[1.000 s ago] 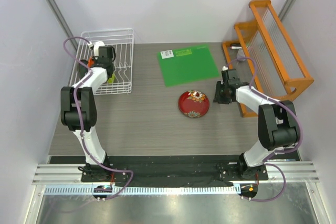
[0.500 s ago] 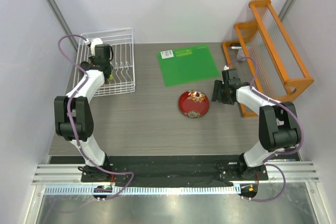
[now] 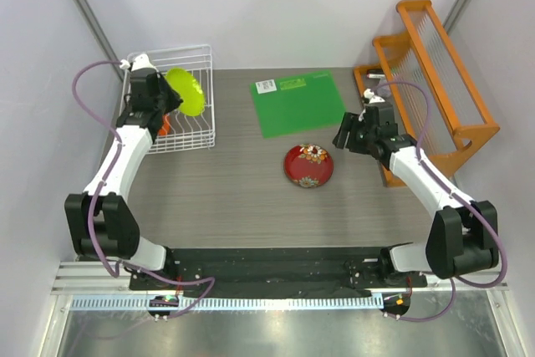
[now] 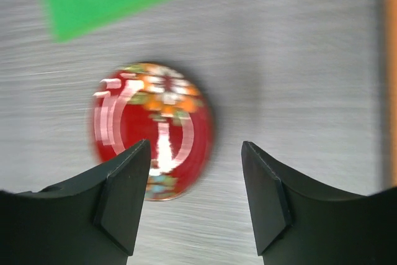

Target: Unload the plates from the dish rack

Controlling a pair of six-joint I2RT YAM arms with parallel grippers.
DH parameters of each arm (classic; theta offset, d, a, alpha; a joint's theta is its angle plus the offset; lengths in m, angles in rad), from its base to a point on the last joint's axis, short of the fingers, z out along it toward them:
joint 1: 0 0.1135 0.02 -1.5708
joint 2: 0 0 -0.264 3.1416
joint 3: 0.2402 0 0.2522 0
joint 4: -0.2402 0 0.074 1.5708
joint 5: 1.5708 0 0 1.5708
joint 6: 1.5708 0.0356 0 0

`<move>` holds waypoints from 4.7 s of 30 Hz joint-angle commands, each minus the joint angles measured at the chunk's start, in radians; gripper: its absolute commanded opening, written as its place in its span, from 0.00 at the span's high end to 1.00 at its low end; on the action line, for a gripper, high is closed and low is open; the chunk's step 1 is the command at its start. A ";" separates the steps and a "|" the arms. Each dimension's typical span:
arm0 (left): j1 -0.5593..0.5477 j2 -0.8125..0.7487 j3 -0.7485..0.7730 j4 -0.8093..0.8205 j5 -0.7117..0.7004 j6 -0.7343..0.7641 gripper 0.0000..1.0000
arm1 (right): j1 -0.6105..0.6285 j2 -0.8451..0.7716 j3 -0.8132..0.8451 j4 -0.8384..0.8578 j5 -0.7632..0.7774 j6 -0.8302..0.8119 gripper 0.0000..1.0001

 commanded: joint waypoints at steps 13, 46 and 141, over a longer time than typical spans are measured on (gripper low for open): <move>-0.237 0.045 -0.337 0.591 0.733 -0.516 1.00 | 0.057 0.139 -0.068 0.707 -0.656 0.397 0.36; -0.375 -0.019 -0.184 0.056 0.044 -0.105 0.08 | -0.035 0.027 -0.081 0.177 -0.334 0.136 0.99; 0.126 0.136 0.098 0.048 -0.331 0.185 1.00 | -0.007 0.172 -0.047 0.057 -0.020 -0.014 0.35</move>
